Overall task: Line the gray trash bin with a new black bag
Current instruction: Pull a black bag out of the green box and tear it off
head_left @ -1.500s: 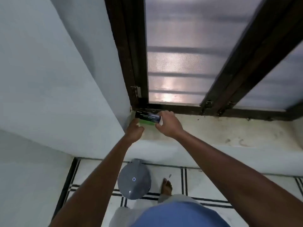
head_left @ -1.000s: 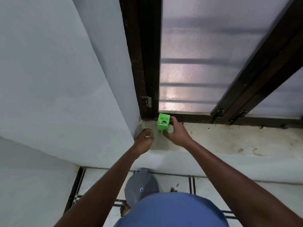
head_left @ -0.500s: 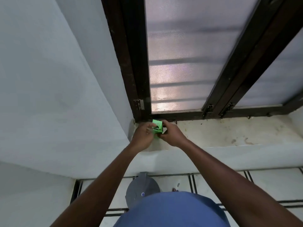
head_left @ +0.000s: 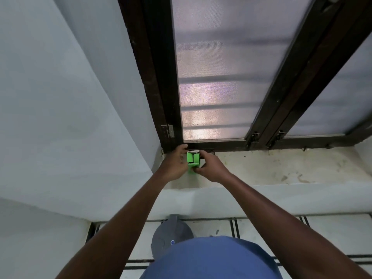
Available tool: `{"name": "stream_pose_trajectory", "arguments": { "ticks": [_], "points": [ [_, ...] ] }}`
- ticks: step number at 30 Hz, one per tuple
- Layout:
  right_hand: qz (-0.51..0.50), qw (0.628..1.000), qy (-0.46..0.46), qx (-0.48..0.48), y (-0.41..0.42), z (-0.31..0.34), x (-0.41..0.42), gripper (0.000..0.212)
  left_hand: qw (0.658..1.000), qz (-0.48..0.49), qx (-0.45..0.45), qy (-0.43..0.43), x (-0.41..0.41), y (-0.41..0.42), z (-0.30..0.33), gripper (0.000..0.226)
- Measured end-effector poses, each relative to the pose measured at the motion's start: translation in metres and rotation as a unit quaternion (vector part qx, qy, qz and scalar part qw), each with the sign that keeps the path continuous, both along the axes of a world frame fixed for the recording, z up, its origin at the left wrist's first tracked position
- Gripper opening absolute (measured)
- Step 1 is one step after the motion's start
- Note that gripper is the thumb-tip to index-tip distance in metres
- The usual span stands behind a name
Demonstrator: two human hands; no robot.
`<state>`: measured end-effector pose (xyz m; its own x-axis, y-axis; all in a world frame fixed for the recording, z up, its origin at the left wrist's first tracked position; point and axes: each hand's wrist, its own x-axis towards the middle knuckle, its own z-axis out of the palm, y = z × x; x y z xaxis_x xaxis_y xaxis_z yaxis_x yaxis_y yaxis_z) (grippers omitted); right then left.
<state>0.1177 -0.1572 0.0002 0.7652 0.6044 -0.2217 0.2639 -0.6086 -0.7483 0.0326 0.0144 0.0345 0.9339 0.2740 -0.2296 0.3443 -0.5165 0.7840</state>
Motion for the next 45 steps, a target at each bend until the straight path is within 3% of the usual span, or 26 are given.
{"name": "stream_pose_trajectory", "arguments": {
  "ticks": [6,13,16,21,25,27,32,37,42,45],
  "points": [
    [-0.023,0.999,0.029,0.02,-0.006,-0.003,0.0,0.065,0.999,-0.038,0.033,-0.004,-0.004,0.002,-0.011,0.065],
    [-0.117,0.987,0.094,0.053,-0.008,0.009,-0.003,0.083,0.998,-0.026,0.054,-0.025,-0.005,0.005,-0.016,0.055],
    [-0.142,0.988,0.037,0.049,0.0,0.023,-0.001,0.066,0.998,-0.026,0.051,-0.03,-0.006,0.003,-0.016,0.054],
    [-0.069,0.993,-0.045,-0.089,0.015,0.038,0.004,0.051,0.999,-0.022,0.041,-0.024,-0.005,-0.001,-0.015,0.052],
    [-0.047,0.987,-0.086,-0.127,0.02,0.051,0.005,0.04,0.999,-0.024,0.036,-0.023,-0.008,0.001,-0.014,0.051],
    [-0.055,0.99,-0.073,-0.104,0.017,0.052,0.007,0.036,0.999,-0.025,0.037,-0.026,-0.008,0.0,-0.014,0.051],
    [-0.139,0.987,0.047,0.06,-0.006,0.037,0.011,0.032,0.998,-0.032,0.042,-0.031,-0.01,0.005,-0.012,0.057],
    [-0.118,0.989,0.031,0.086,-0.02,0.018,0.001,0.011,0.982,-0.121,0.143,-0.016,-0.008,0.006,-0.009,0.052],
    [-0.119,0.988,0.04,0.089,-0.016,0.013,-0.01,0.029,0.944,-0.181,0.275,-0.016,0.0,0.004,0.006,0.044],
    [-0.106,0.989,0.044,0.089,-0.018,0.014,-0.013,0.042,0.936,-0.181,0.302,-0.013,0.003,0.003,0.011,0.044]
  ]
}}
